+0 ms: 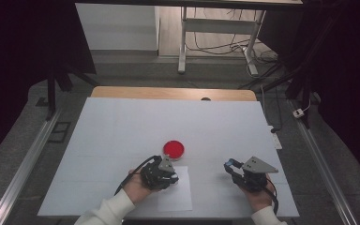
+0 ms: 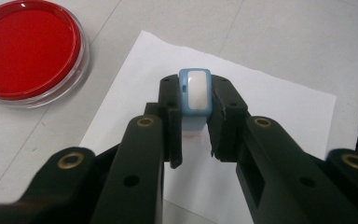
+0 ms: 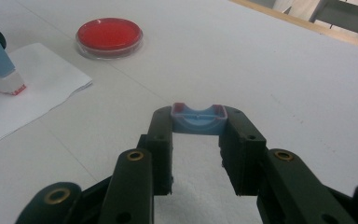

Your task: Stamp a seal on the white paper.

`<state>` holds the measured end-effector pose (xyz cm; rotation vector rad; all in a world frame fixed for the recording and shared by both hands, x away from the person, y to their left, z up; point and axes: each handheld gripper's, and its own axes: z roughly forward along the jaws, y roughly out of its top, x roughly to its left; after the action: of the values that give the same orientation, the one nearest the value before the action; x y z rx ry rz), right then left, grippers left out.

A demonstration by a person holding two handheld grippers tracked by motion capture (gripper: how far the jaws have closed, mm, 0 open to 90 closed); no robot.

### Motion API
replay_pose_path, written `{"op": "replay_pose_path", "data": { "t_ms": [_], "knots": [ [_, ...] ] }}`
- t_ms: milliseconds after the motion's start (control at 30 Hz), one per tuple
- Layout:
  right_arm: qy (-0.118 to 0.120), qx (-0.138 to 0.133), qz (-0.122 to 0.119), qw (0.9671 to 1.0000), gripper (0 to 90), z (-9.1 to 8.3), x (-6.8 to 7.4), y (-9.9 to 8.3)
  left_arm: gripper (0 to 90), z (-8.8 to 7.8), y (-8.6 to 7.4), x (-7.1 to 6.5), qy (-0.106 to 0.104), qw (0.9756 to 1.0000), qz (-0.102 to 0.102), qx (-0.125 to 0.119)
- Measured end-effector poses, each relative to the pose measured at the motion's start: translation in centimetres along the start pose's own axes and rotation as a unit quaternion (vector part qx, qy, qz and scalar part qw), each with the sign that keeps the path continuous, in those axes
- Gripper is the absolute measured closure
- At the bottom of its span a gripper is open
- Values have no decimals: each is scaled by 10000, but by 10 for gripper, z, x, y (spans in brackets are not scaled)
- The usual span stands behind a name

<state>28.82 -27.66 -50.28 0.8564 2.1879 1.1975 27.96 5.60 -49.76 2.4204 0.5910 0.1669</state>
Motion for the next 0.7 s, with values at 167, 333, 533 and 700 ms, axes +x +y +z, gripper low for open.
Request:
{"op": "replay_pose_path", "data": {
  "t_ms": [167,333,533,700],
  "knots": [
    [-19,27,16,10000,655,-1,-1,0,756,-4,-1,2,-52,9999,-22,-107],
    [13,-17,14,10000,655,-1,0,0,754,-21,2,4,-93,9986,-82,-511],
    [23,-9,2,10000,655,0,0,0,753,-42,3,5,-69,9949,-237,-977],
    [7,18,-7,10000,655,0,0,0,752,-52,3,9,-61,9930,-292,-1145]
  ]
}}
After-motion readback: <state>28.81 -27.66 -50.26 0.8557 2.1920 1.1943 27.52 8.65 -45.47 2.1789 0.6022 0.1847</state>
